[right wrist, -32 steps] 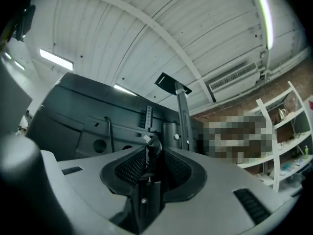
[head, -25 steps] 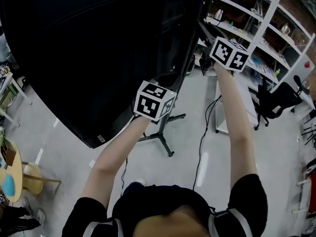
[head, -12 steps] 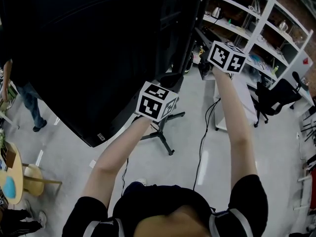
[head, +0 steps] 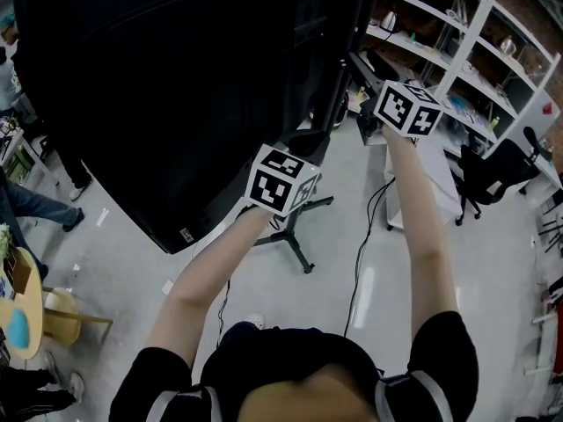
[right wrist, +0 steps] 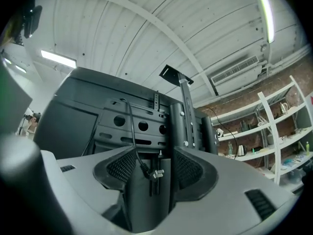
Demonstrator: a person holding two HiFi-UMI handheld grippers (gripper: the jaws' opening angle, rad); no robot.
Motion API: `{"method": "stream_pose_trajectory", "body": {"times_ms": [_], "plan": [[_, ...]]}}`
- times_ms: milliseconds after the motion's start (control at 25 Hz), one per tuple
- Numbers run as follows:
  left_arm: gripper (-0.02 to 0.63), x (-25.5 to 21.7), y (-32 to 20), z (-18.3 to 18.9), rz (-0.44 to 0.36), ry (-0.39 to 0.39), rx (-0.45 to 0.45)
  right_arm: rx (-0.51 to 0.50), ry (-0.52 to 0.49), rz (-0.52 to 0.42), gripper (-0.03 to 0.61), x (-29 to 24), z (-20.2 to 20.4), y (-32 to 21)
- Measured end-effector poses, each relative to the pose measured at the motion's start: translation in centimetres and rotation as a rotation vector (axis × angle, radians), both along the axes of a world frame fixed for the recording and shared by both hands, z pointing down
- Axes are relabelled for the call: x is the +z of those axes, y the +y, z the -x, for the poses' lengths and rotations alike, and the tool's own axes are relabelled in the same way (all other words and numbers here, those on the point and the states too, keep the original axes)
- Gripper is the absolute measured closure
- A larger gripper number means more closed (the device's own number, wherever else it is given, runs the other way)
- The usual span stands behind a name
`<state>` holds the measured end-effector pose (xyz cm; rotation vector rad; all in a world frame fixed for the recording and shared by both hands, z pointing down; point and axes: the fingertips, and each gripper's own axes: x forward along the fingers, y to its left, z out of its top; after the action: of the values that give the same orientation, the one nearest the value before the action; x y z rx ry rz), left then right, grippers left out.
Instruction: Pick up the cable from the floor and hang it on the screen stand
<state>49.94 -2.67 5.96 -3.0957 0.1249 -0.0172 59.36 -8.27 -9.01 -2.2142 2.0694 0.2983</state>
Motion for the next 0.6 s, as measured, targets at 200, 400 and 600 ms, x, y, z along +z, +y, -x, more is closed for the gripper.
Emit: {"method": "stream_pose_trajectory", "body": {"times_ms": [200,400,600], "plan": [[0.607,0.6,0.5,0.8,-0.002,-0.011,-0.011,-0.006,0.057,0.030,0.337,1.9,1.9,0.7],[0.607,1.2,1.2,1.5,-0.003,-0.014,-0.021,-0.045,0.077,0.042,0.337,3.9,4.0,2.0],[0.607,1.8,2.5,2.6,0.015,0.007,-0.036,-0.096,0.044,0.040,0.339,6.1,6.0,4.6]]}}
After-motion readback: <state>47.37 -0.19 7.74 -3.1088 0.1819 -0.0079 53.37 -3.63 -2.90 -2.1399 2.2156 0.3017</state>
